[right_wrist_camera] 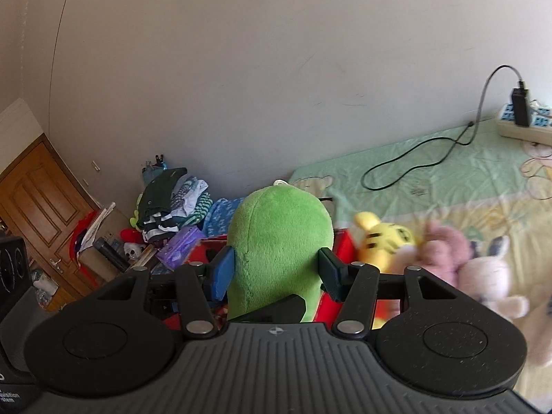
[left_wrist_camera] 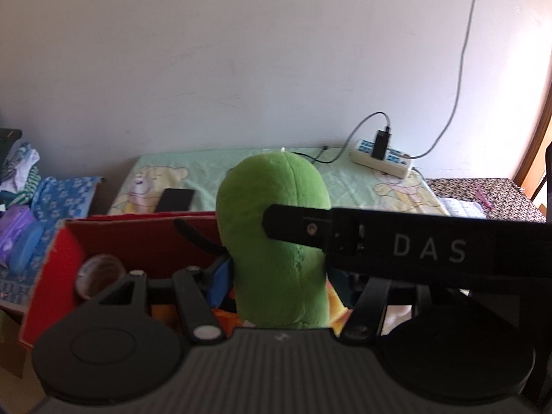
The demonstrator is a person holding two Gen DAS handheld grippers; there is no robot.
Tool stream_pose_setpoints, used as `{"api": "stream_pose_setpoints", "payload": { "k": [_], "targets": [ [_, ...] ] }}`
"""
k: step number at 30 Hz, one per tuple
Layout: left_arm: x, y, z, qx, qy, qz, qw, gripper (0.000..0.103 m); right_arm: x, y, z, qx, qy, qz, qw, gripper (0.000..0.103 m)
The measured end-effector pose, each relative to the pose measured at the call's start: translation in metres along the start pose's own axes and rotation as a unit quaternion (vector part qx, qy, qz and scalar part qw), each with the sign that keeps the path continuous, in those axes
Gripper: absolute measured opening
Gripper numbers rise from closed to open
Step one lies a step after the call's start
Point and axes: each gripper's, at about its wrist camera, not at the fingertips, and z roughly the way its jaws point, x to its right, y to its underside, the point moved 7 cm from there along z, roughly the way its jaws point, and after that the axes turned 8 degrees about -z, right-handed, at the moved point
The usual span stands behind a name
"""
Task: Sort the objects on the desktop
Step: 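Grasp the green plush with the right gripper while the left gripper grasps it too, then carry the green plush with both grippers over the red cardboard box and lower it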
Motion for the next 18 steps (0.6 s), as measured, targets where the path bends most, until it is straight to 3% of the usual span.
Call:
{"api": "stream_pose_setpoints", "payload": {
  "k": [9,18],
  "targets": [
    [-0.105,0.000,-0.002,-0.020,-0.024,-0.006,0.9995,0.062,-0.068,0.012,0.071,-0.008,-0.013,-0.005,1.000,0.056],
    [-0.164,0.006,0.004,-0.043,-0.038,-0.011,0.9983,0.062,-0.100,0.027,0.115,-0.028,-0.014,0.009,0.999,0.056]
  ]
}}
